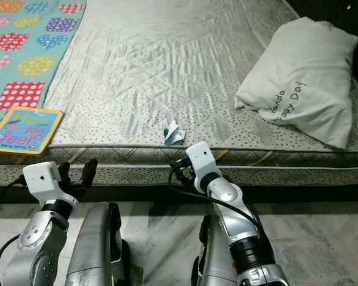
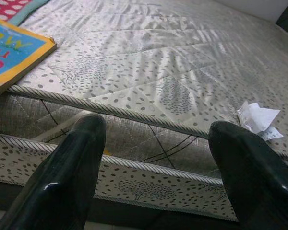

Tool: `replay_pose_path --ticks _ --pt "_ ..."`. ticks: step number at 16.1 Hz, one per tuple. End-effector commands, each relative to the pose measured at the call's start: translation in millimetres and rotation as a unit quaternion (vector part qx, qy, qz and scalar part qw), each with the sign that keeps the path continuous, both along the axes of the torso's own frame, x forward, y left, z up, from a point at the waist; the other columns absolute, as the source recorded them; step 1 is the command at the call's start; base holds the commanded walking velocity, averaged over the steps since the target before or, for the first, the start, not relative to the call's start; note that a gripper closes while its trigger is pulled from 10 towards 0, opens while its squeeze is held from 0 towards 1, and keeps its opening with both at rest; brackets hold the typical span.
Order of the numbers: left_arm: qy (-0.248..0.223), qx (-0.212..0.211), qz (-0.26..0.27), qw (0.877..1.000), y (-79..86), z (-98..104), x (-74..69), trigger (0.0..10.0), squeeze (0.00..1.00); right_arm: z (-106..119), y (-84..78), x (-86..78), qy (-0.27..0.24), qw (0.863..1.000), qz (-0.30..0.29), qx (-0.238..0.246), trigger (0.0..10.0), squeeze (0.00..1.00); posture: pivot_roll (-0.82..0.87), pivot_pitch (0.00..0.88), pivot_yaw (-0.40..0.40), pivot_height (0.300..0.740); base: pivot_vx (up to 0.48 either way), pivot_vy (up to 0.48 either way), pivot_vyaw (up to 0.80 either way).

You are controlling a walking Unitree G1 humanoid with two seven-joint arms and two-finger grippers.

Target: Clean up the room

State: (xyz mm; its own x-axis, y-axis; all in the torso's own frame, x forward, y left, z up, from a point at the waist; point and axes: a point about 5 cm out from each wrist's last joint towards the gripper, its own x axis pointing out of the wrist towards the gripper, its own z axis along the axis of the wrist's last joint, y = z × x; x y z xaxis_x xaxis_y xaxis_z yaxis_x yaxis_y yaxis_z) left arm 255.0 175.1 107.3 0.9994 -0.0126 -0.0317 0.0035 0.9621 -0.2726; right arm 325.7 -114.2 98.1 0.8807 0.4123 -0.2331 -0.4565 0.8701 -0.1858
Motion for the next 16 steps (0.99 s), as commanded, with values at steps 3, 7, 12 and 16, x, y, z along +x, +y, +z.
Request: replay_pose_path --ticks 3,7,12,16 --pt "0.000 0.002 -0.005 1.000 -1.4 2.6 -1.2 10.0 0.00 -0.3 -5.4 1.7 -0.004 1.000 -0.012 0.000 10.0 0.00 0.06 0.205 -0.020 0.531 0.337 0.000 0.00" --pt "0.002 -0.001 -0.013 1.000 -3.4 2.2 2.1 10.0 0.00 -1.4 -8.7 0.7 -0.011 1.000 -0.013 -0.003 10.0 0.00 0.06 0.189 -0.019 0.531 0.337 0.000 0.00" --pt "0.002 -0.003 -0.009 1.000 -4.3 2.3 4.3 10.0 0.00 -2.3 -9.8 1.0 -0.017 1.000 -0.012 -0.007 10.0 0.00 0.06 0.184 -0.019 0.531 0.222 0.000 0.00" --pt "0.002 -0.002 -0.003 1.000 -3.9 3.1 4.0 10.0 0.00 -4.2 -13.1 1.5 -0.016 1.000 -0.012 -0.015 10.0 0.00 0.06 0.184 -0.020 0.531 0.000 0.000 0.00"
